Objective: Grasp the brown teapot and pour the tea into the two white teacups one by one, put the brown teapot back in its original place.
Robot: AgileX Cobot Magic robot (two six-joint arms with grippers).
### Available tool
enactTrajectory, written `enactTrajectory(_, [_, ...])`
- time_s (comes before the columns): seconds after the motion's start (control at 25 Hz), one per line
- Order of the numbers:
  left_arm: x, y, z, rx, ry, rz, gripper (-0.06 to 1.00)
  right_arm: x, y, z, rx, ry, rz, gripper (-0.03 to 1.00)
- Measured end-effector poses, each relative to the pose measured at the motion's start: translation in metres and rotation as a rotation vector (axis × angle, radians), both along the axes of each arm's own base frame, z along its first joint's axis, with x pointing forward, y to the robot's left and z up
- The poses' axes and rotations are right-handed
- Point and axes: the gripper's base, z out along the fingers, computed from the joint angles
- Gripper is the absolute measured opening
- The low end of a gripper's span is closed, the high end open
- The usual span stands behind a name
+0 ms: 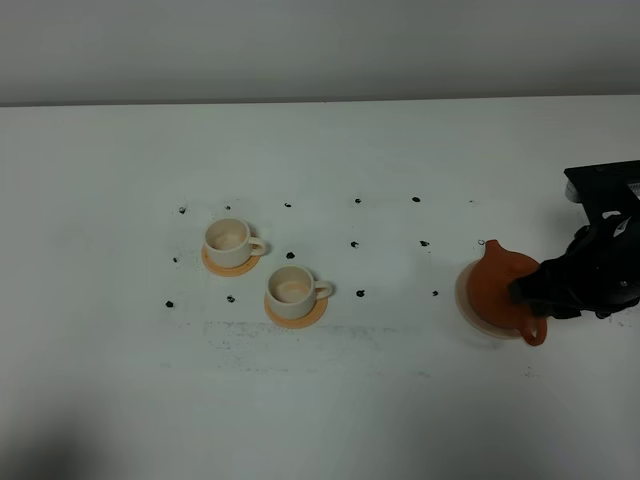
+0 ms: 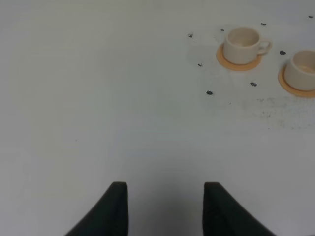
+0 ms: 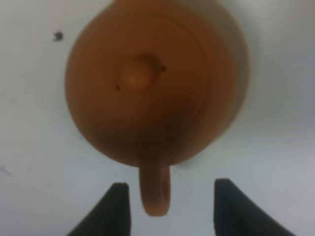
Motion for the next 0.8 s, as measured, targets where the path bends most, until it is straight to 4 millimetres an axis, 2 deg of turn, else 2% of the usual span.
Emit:
enactTrajectory(0.32, [0.000, 0.000, 0.000, 0.001, 0.000, 0.001, 0.37, 0.006, 0.005, 0.003, -0.020, -0.017, 0.025, 0.38])
enactTrajectory(0.8, [0.000, 0.000, 0.000, 0.001, 0.000, 0.001, 0.37, 0.008, 0.003, -0.009, -0.062, 0.029, 0.050, 0.38])
